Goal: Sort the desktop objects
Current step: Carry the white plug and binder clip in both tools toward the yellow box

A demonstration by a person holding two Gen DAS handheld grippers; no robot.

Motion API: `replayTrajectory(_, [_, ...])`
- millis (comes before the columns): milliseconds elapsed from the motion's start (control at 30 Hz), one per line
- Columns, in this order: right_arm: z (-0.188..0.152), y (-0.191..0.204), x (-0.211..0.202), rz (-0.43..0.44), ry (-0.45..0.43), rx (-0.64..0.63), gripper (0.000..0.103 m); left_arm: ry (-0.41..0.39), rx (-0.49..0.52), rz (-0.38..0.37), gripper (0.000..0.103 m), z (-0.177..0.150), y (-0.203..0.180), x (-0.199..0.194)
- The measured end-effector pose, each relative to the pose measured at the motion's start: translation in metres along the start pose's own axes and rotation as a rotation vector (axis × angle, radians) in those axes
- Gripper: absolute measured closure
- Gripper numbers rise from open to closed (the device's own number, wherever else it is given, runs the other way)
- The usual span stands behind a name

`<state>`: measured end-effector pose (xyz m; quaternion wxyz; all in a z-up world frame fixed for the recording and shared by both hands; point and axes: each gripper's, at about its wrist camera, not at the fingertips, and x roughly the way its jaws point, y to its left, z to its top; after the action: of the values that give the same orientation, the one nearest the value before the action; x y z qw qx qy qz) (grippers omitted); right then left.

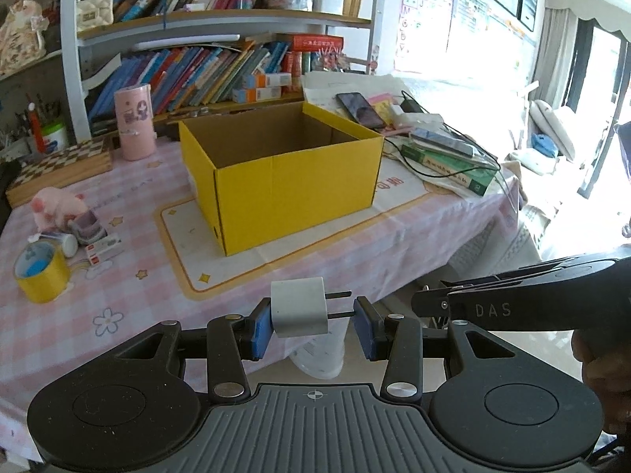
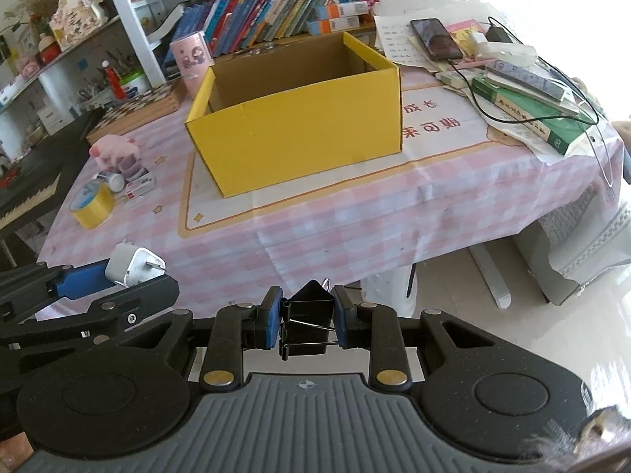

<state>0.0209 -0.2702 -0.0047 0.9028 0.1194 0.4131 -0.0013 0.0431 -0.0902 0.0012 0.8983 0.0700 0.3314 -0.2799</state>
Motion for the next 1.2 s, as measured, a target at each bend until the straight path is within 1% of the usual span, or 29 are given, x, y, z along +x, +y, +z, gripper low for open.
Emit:
replayTrajectory(133, [0.002, 0.0, 0.005, 0.002, 0.003, 0.008, 0.078, 0.0, -0.001, 0.007, 0.061, 0.002, 0.004, 0.004])
replayTrajectory(433, [0.012, -0.002, 0.015, 0.0, 0.008, 0.012, 0.078, 0.005, 0.016, -0.009, 0.061, 0.012, 0.005, 0.019])
replayTrajectory(567, [0.024, -0.011, 0.022, -0.011, 0.007, 0.015, 0.078, 0.005, 0.024, -0.025, 0.061, 0.024, 0.002, 0.034])
replayTrajectory(733, [0.042, -0.031, 0.032, -0.03, 0.006, 0.041, 0.078, 0.008, 0.048, -0.052, 0.061, 0.041, -0.007, 0.057])
replayTrajectory(967, [0.074, -0.055, 0.042, -0.032, -0.025, 0.026, 0.078, -0.059, 0.049, -0.034, 0.061, 0.069, -0.018, 0.077])
replayTrajectory(1100, [0.094, -0.064, 0.048, -0.014, -0.05, 0.002, 0.078, -0.092, 0.031, 0.006, 0.061, 0.084, -0.02, 0.085])
replayTrajectory(1200, [0.112, -0.069, 0.05, 0.009, -0.084, -0.024, 0.078, -0.122, 0.017, 0.05, 0.061, 0.098, -0.021, 0.088])
